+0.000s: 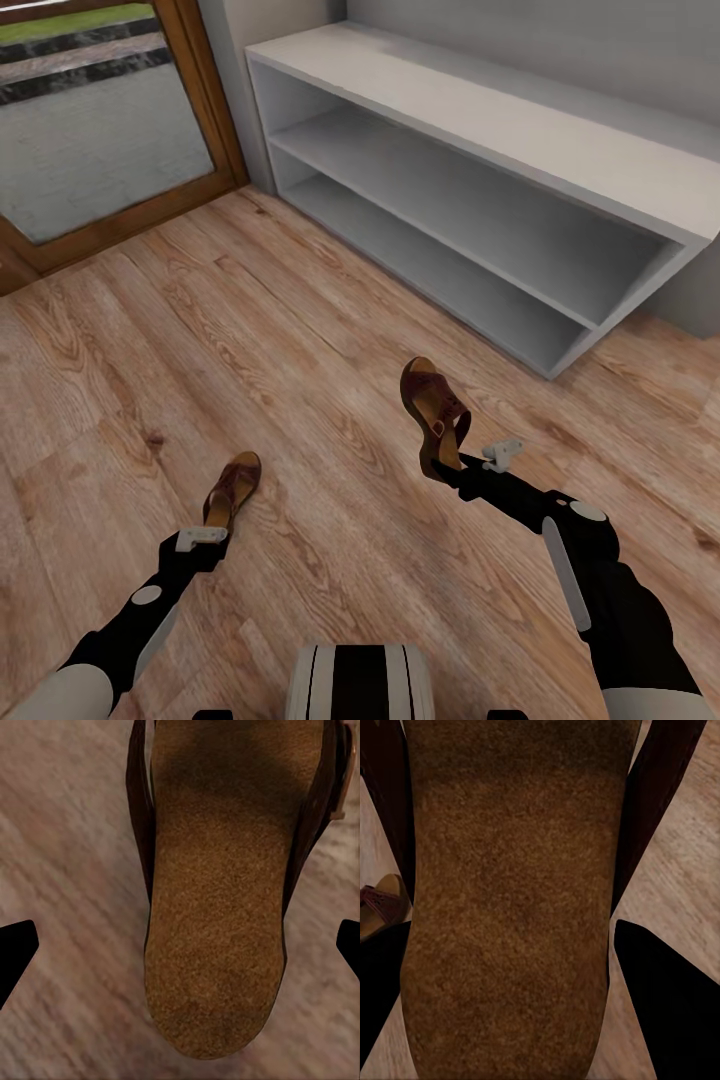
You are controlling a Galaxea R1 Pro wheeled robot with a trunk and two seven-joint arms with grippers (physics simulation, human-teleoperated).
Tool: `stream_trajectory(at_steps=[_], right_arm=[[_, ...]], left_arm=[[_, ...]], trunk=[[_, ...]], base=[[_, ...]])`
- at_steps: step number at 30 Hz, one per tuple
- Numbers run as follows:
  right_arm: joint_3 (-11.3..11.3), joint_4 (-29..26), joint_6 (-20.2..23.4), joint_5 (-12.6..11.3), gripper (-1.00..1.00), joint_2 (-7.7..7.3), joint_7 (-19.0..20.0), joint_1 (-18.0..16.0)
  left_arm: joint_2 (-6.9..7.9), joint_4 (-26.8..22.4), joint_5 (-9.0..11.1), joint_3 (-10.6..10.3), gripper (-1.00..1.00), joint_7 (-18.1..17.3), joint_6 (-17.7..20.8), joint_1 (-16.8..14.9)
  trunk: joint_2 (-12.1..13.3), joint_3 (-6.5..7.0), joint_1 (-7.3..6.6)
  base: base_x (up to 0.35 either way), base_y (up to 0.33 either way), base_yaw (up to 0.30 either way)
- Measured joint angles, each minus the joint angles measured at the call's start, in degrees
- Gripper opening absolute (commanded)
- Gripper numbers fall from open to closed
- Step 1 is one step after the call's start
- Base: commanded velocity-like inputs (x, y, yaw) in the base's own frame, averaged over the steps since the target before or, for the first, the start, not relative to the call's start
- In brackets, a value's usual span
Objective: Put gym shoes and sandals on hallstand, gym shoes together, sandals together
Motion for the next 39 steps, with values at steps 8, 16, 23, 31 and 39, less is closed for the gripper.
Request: stream_trajectory(at_steps=[8,16,23,31,39], right_arm=[[-0.01,0.01,0.00,-0.01,-1.00,0.03,0.00,0.01],[0.00,0.06,0.00,0.00,-1.00,0.02,0.00,0.00],[0.00,0.06,-0.03,0.13,-1.00,0.03,-0.01,0.00],[0.00,0.05,0.00,0.01,-1.00,0.03,0.00,0.00],[-1.20,0.06,0.02,0.10,-1.00,0.03,-0.01,0.00]], left_arm=[[-0.02,-0.07,0.00,-0.10,1.00,0.05,0.00,-0.01],[-0.04,-0.22,-0.07,-0.19,1.00,0.17,0.00,0.00],[-0.02,-0.27,-0.01,-0.12,1.00,0.18,0.00,0.00],[-0.02,-0.27,0.00,-0.12,1.00,0.18,0.00,0.00],[0.03,-0.28,0.00,-0.12,1.00,0.18,-0.04,0.00]], trunk=[[0.00,0.00,0.00],[0.00,0.00,0.00],[-0.04,-0.91,0.08],[-0.08,-1.93,0.16],[-0.17,-3.96,0.34]], base=[[0.002,0.002,-0.053],[0.000,0.000,-0.099],[0.000,0.000,-0.004],[0.000,0.000,0.000],[0.000,0.000,0.000]])
